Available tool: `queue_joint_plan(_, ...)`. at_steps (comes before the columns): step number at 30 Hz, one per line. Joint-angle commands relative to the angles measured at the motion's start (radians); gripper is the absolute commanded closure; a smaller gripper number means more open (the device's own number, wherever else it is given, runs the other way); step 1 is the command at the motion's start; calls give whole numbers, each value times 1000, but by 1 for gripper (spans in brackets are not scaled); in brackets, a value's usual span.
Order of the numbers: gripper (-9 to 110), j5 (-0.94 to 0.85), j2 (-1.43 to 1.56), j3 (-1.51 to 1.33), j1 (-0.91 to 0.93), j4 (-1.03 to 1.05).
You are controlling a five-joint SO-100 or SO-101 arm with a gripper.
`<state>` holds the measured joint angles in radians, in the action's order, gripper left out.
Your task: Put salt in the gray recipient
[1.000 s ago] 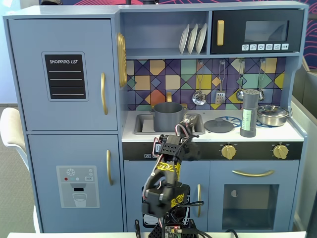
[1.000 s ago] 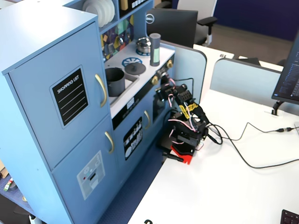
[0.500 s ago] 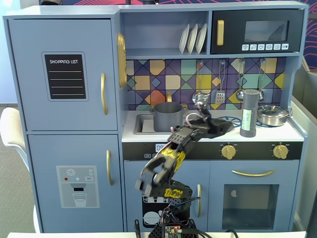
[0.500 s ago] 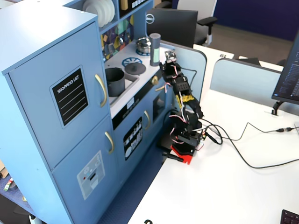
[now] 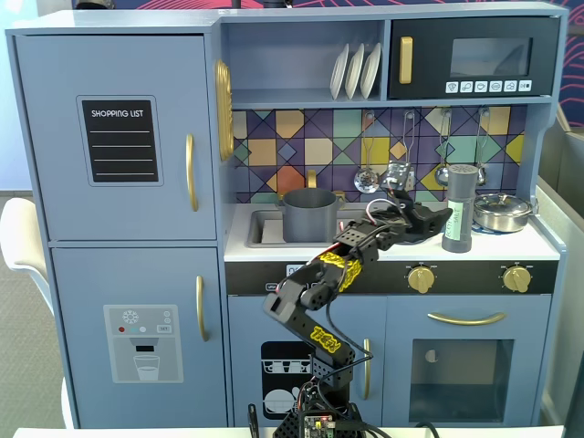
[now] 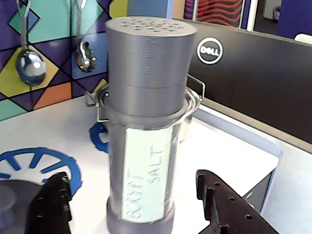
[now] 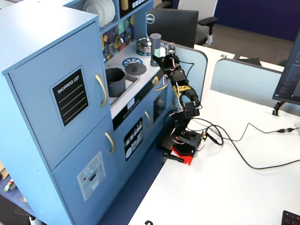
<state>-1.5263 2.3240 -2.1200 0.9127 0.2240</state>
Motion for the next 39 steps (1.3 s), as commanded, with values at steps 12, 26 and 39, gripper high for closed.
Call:
queue_joint_plan(12,59,187,-204,216,25,-183)
queue_joint_plan(26,49,-21,-408,322,35,-199)
queue_joint_plan(39,56,-29,-676,594,-17,-212)
